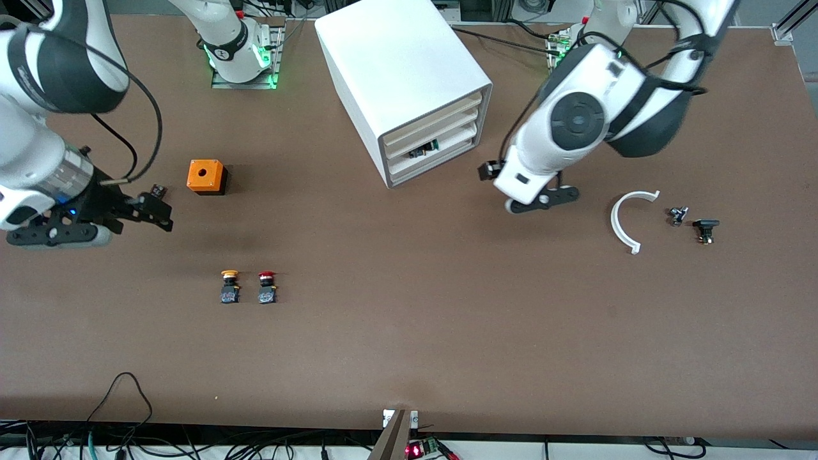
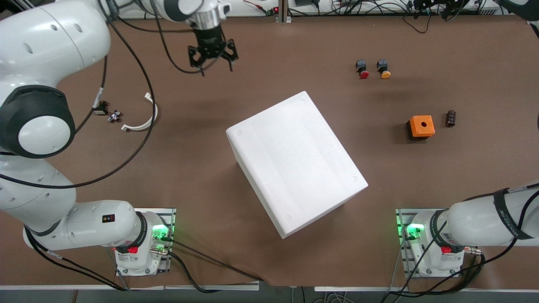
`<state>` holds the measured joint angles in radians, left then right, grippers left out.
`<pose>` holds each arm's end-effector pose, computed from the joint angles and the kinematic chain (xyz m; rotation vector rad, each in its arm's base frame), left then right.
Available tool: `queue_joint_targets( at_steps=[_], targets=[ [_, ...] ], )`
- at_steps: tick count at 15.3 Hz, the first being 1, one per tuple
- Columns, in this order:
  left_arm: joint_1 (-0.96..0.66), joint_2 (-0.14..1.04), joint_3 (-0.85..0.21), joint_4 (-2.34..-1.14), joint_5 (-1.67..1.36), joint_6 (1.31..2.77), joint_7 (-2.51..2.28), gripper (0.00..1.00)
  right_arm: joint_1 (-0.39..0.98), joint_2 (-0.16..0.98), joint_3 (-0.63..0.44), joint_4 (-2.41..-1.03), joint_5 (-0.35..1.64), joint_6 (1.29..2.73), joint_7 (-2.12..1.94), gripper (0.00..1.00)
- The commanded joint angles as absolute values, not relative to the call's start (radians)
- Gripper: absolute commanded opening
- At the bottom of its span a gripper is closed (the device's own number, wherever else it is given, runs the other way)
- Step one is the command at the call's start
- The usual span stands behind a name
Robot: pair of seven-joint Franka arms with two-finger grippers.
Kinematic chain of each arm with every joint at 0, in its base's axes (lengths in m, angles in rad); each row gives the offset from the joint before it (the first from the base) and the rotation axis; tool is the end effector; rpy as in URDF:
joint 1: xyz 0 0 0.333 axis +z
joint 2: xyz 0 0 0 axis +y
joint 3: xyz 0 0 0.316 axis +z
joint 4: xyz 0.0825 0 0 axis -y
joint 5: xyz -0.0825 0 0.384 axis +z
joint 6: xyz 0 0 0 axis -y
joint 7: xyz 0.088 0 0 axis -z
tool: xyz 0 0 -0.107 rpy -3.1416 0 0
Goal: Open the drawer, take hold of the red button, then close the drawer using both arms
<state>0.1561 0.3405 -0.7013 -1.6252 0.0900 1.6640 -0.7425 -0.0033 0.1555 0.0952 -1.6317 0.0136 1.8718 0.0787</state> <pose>0.5514 -0.2738 0.4462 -3.0761 -0.2827 0.3959 0.6174 0.0543 0.5318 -3.1040 -0.0123 -0.1283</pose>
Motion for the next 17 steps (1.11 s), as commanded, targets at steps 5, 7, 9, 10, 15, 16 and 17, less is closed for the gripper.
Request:
queue_joint_targets(
  at_steps=[5,7,9,10,15,16,17],
  targets=[
    [0.287,0.255,-0.704,-1.540,0.227,1.562,-0.350,1.00,-0.006,0.034,0.109,-1.664,-0.028,1.769,0.178,1.00],
    [0.330,0.241,-0.703,-1.516,0.229,1.551,-0.272,1.00,-0.006,0.029,0.107,-1.660,-0.028,1.764,0.176,1.00],
    [0.344,0.197,-0.663,-1.505,0.223,1.546,-0.207,1.00,-0.006,0.015,0.107,-1.654,-0.029,1.747,0.176,1.00],
    [0.331,0.167,-0.611,-1.520,0.209,1.555,-0.177,1.00,-0.006,0.012,0.107,-1.654,-0.028,1.744,0.176,1.00],
    [0.163,0.039,-0.217,-1.633,0.002,1.635,-0.013,1.00,-0.008,0.017,0.109,-1.637,-0.029,1.726,0.169,1.00],
    [0.120,0.014,-0.165,-1.672,0.000,1.685,0.023,1.00,-0.008,0.017,0.109,-1.632,-0.029,1.724,0.169,1.00],
    [0.092,-0.012,-0.109,-1.707,0.000,1.725,0.031,1.00,-0.008,0.021,0.109,-1.626,-0.029,1.726,0.172,1.00]
  ],
)
